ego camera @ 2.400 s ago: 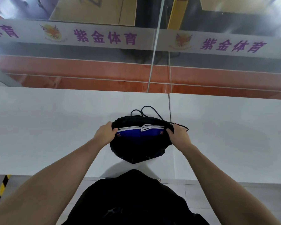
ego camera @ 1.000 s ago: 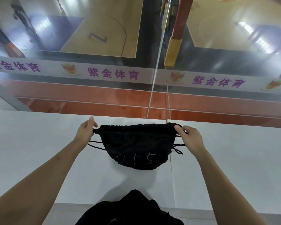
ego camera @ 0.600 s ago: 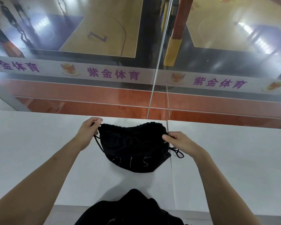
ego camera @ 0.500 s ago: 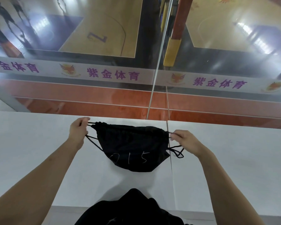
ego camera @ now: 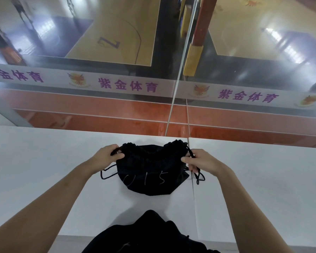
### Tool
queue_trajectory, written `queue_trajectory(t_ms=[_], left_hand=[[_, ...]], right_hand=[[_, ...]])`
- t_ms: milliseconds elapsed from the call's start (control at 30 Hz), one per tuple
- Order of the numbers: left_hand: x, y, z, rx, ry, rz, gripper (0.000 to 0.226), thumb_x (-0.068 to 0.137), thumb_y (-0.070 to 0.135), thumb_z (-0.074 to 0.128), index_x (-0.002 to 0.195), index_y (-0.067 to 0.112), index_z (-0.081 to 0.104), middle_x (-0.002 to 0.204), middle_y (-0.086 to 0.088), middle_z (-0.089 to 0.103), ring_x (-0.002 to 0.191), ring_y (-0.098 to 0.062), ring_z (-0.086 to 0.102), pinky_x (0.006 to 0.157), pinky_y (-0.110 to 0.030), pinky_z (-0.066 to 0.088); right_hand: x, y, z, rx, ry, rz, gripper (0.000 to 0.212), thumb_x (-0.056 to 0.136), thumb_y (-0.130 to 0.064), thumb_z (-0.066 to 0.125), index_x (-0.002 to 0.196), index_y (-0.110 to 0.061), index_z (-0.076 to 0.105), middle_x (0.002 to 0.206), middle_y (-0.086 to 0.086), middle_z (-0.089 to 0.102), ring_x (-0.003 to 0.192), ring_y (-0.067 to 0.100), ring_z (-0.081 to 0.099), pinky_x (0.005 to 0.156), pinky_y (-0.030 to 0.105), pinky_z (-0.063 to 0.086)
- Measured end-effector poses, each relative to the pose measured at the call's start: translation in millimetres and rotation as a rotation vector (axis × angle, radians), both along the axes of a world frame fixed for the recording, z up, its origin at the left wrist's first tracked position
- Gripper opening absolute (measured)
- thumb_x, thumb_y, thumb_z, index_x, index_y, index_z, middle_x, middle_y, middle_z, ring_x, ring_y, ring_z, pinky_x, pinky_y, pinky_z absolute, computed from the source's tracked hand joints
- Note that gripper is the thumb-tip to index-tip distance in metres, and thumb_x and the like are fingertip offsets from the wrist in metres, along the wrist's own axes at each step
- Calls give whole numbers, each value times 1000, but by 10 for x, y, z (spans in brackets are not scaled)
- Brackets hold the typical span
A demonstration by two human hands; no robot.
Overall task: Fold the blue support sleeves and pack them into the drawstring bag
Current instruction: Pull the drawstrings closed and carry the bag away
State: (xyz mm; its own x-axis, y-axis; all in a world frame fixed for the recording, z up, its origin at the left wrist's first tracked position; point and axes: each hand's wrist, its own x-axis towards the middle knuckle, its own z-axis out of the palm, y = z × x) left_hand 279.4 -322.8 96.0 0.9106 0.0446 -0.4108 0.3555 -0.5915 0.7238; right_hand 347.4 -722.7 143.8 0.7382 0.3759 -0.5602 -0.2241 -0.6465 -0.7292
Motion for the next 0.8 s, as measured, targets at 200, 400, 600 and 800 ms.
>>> queue_trajectory(t_ms=[200, 400, 600, 800], left_hand=[[-5, 203, 63, 196, -206, 427, 34, 104, 31, 47, 78, 15, 60, 81, -12, 65, 69, -28, 53, 60, -32, 40], [40, 57, 79, -230, -13, 347, 28, 106, 34, 45, 99, 15, 65, 76, -6, 54, 59, -16, 39, 57, -29, 35], [-26, -45, 126, -301, 39, 157, 51, 108, 46, 36, 87, 6, 60, 62, -4, 40, 56, -19, 30, 57, -31, 33], [-65, -47, 113, -443, 92, 251, 47, 109, 43, 37, 107, 5, 66, 67, -1, 39, 51, -13, 22, 45, -21, 23]], right_hand=[[84, -180, -102, -125, -354, -228, 26, 101, -23, 50, 80, -11, 60, 68, 0, 52, 60, 16, 43, 57, 29, 36], [-44, -192, -142, -3, -76, -60, 19, 96, -22, 64, 81, -11, 71, 77, 3, 71, 75, 14, 69, 83, 32, 55], [-9, 48, -67, -15, -104, -60, 36, 93, -52, 66, 102, -17, 70, 77, -3, 74, 57, 3, 54, 69, 28, 47], [59, 225, -39, -26, -152, -52, 25, 110, -30, 42, 100, -17, 62, 68, 7, 72, 52, 10, 54, 66, 34, 47]])
